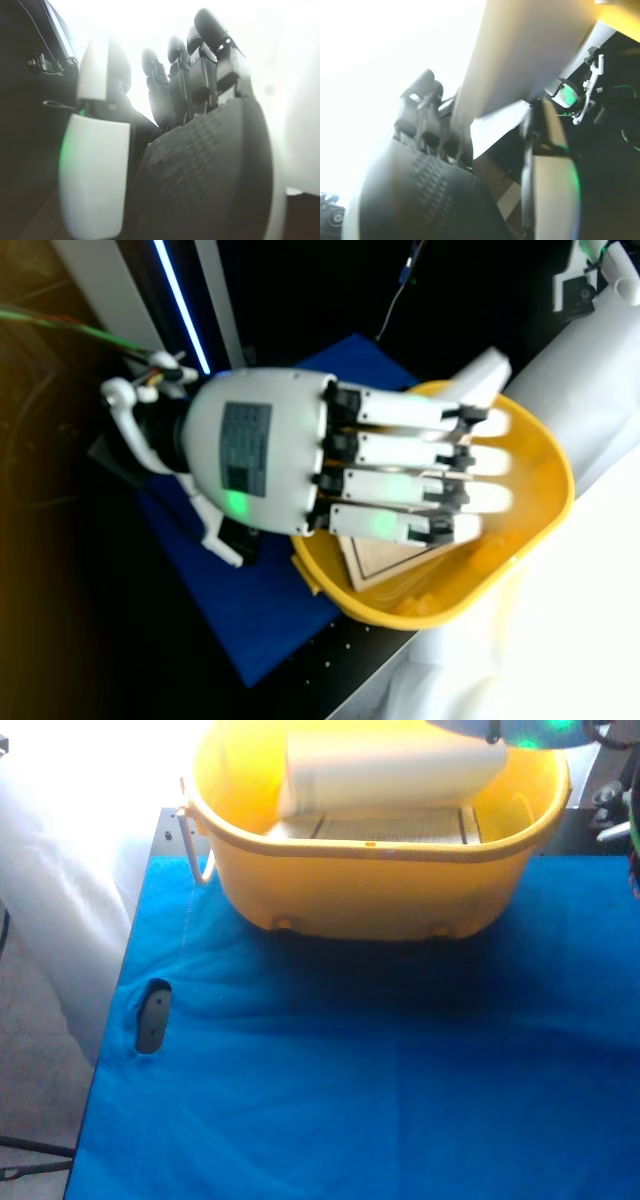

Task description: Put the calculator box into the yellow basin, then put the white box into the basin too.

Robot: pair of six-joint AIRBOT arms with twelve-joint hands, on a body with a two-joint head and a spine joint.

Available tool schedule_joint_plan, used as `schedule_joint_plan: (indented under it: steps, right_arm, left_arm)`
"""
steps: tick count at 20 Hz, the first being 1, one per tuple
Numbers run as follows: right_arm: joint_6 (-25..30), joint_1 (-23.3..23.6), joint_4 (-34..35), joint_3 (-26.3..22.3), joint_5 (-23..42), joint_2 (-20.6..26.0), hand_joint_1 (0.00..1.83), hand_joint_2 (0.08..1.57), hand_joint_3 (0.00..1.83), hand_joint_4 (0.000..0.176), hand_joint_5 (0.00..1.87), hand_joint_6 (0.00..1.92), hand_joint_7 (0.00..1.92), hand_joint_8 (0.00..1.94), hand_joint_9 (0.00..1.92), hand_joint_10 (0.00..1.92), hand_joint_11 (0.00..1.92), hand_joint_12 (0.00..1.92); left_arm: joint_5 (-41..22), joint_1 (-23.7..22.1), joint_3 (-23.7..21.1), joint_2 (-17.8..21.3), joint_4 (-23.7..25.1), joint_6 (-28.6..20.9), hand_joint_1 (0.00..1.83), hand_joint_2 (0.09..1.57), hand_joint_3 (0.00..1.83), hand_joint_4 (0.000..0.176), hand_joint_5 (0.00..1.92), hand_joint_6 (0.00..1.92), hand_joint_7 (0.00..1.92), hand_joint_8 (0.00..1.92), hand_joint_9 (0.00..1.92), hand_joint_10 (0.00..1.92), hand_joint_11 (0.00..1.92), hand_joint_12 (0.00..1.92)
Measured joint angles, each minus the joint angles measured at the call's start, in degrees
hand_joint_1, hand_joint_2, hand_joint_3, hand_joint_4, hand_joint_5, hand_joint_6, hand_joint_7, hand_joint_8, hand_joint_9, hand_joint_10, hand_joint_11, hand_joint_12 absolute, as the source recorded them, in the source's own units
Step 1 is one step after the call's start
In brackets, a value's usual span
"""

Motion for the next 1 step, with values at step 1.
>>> schedule_joint_plan:
  steps: [1]
  right_arm:
    - [0.02, -0.02, 0.00, 0.00, -0.04, 0.00, 0.83, 0.91, 0.00, 0.094, 0.08, 0.01, 0.00, 0.00, 0.00, 0.00, 0.00, 0.00]
  left_arm:
    - [-0.20, 0.26, 0.00, 0.00, 0.02, 0.02, 1.53, 1.17, 0.00, 0.000, 0.70, 0.04, 0.39, 0.01, 0.32, 0.10, 0.00, 1.46]
